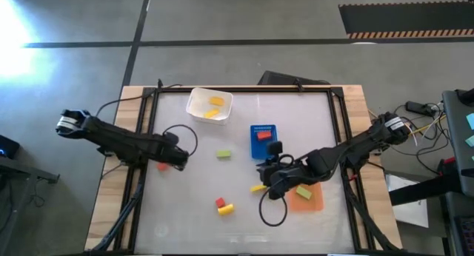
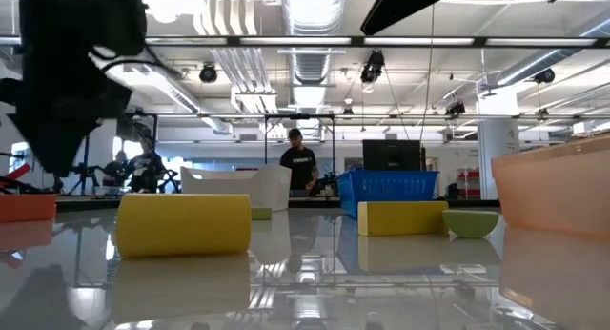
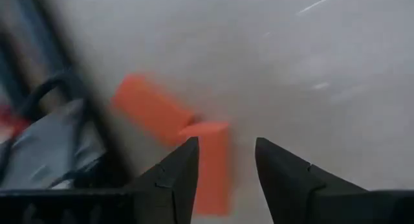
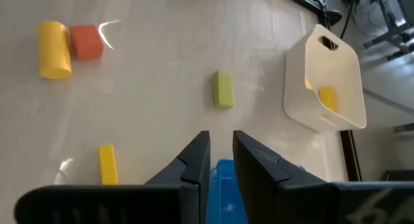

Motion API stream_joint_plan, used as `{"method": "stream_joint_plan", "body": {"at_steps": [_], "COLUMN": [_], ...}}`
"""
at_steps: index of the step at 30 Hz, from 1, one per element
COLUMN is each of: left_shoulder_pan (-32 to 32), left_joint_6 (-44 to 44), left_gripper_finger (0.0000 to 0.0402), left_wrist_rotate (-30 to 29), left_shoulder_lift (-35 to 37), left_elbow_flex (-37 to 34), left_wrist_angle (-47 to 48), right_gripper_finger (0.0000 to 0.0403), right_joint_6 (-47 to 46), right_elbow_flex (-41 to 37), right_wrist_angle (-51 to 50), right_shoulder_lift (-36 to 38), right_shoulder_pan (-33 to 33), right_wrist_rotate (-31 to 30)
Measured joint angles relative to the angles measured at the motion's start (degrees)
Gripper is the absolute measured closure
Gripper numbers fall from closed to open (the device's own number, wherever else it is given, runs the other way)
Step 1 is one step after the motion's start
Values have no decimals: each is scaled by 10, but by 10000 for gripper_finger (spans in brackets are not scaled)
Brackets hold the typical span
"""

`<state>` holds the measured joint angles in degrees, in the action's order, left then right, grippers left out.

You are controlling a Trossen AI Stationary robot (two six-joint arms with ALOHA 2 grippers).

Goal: Sort & place blocks by color
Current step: Put the orange block into the blue bin

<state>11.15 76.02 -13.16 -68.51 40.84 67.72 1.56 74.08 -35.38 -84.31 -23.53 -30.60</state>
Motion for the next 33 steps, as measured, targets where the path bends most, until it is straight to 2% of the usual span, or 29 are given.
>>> {"method": "stream_joint_plan", "body": {"at_steps": [6, 12, 18, 25, 33], "left_shoulder_pan": [1, 1, 1, 2, 11], "left_joint_6": [3, 3, 3, -29, -76], "left_gripper_finger": [266, 266, 266, 265, 265], "left_wrist_rotate": [28, 38, 38, 35, 33], "left_shoulder_lift": [-64, -96, -100, -92, -78], "left_elbow_flex": [1, -2, -3, -15, 22], "left_wrist_angle": [18, 17, 7, -70, -80], "right_gripper_finger": [346, 346, 346, 346, 346], "right_joint_6": [5, -3, -5, -5, -5], "right_elbow_flex": [-1, -2, -5, -13, -20], "right_wrist_angle": [5, 4, 4, 4, 7], "right_shoulder_lift": [-1, -1, -1, -1, -1], "right_shoulder_pan": [-1, -1, -1, -1, -1], "right_wrist_rotate": [-1, -1, -1, -1, -1]}}
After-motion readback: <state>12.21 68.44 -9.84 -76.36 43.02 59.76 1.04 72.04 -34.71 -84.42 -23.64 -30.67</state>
